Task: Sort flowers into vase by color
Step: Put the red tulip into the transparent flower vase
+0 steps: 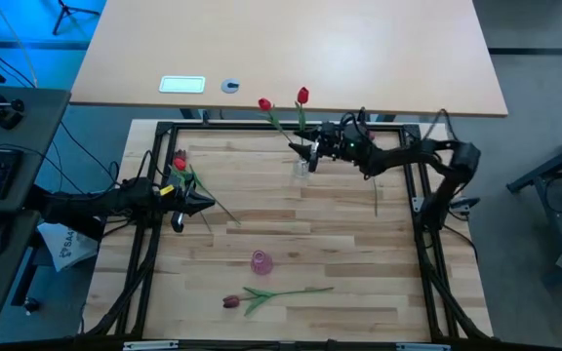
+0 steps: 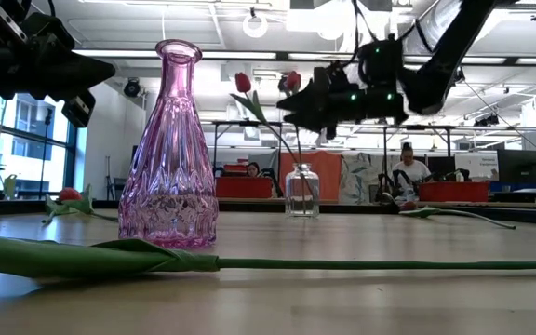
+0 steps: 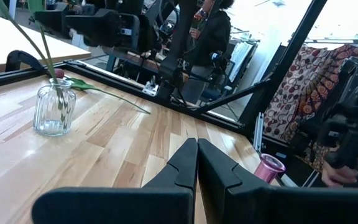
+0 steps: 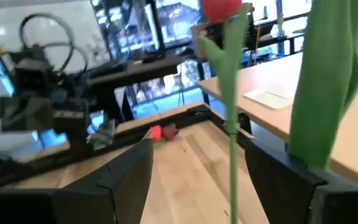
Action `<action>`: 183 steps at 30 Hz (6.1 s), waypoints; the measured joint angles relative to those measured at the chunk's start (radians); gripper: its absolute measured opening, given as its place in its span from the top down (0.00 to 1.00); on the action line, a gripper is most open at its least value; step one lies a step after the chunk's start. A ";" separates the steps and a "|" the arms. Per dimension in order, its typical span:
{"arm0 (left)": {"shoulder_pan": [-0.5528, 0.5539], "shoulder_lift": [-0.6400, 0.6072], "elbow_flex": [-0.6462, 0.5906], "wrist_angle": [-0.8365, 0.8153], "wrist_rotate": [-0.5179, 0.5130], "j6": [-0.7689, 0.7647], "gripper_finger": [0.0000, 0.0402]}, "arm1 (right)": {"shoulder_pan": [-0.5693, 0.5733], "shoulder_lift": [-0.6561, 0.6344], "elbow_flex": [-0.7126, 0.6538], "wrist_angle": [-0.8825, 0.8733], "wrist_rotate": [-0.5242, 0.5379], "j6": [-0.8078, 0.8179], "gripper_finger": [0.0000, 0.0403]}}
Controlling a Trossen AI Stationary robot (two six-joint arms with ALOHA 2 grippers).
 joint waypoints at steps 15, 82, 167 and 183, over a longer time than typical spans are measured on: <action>0.000 0.000 0.000 0.000 0.000 0.000 1.00 | 0.046 -0.441 0.000 -0.842 -0.398 -0.076 0.38; 0.016 0.964 0.666 -0.970 -0.679 -1.305 0.53 | 0.491 -0.466 0.000 -1.071 -0.042 0.453 0.38; 0.242 1.787 1.001 1.142 -0.241 0.319 1.00 | 0.382 -0.721 0.001 -0.470 0.193 0.381 0.38; 0.296 1.806 1.012 1.078 -0.287 0.342 1.00 | 0.383 -0.721 0.001 -0.478 0.192 0.381 0.38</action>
